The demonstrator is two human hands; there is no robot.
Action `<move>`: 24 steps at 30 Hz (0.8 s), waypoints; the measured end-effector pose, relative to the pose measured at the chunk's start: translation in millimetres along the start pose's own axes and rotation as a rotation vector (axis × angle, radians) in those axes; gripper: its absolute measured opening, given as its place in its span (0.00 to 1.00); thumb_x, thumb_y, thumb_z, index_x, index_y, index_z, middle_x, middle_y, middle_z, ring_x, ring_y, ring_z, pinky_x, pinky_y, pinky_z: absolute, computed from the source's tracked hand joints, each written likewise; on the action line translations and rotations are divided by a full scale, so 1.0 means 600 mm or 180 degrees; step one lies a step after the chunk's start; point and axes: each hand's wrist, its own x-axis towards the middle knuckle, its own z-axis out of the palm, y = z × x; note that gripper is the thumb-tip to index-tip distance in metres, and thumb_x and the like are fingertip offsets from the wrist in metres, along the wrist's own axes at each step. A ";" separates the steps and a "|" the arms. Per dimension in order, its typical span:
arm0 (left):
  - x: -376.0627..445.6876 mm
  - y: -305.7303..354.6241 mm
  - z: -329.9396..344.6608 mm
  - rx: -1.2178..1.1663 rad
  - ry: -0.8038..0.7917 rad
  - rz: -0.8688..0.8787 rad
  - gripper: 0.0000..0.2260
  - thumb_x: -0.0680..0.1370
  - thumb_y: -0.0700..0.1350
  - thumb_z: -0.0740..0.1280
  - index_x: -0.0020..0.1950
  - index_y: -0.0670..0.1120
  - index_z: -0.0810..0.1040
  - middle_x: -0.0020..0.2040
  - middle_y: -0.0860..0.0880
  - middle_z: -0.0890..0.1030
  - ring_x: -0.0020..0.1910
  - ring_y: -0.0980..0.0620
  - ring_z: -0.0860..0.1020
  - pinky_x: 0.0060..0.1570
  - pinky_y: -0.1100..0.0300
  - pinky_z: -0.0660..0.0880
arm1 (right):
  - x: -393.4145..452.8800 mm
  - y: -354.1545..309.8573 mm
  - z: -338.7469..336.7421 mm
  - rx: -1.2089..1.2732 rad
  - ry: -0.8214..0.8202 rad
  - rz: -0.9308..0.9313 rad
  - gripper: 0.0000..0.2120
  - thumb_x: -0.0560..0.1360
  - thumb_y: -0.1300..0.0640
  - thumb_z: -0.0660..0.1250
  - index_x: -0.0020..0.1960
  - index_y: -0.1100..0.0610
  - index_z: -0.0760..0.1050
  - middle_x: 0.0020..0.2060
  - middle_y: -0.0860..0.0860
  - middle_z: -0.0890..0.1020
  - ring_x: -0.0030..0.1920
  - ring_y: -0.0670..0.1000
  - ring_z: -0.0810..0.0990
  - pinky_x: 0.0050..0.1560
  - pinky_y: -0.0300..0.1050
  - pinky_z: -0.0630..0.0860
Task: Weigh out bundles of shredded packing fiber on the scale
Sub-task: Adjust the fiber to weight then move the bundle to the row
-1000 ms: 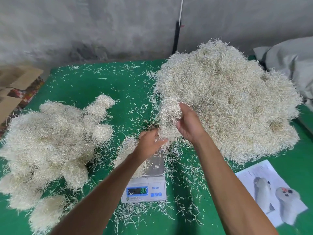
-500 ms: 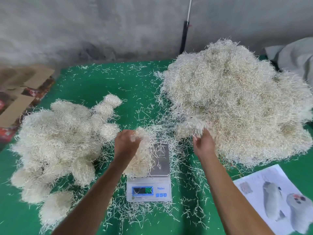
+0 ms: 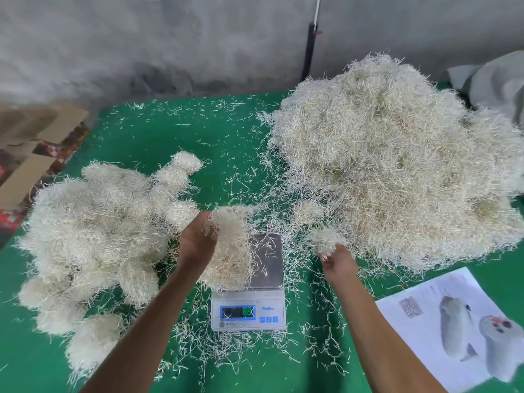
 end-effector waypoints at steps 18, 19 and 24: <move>-0.044 -0.015 -0.033 -0.0133 -0.0741 0.0500 0.23 0.78 0.37 0.67 0.72 0.49 0.71 0.72 0.50 0.72 0.62 0.57 0.74 0.66 0.61 0.71 | -0.065 -0.035 0.068 0.0548 -0.1102 0.0051 0.09 0.87 0.56 0.58 0.63 0.57 0.73 0.60 0.55 0.81 0.56 0.53 0.84 0.56 0.51 0.83; -0.048 -0.022 -0.036 -0.0126 -0.0670 0.0483 0.21 0.78 0.38 0.67 0.71 0.47 0.71 0.71 0.49 0.74 0.65 0.55 0.74 0.69 0.56 0.70 | -0.072 -0.017 0.067 0.0464 -0.1075 0.0076 0.06 0.87 0.57 0.58 0.58 0.56 0.74 0.58 0.55 0.81 0.52 0.52 0.84 0.51 0.47 0.83; -0.070 -0.067 -0.043 -0.0155 -0.0544 0.0433 0.17 0.80 0.43 0.68 0.69 0.44 0.73 0.67 0.47 0.78 0.64 0.54 0.75 0.66 0.55 0.71 | -0.096 0.023 0.076 -0.0100 -0.1124 -0.0237 0.06 0.83 0.62 0.60 0.57 0.61 0.74 0.52 0.57 0.79 0.48 0.54 0.80 0.52 0.47 0.79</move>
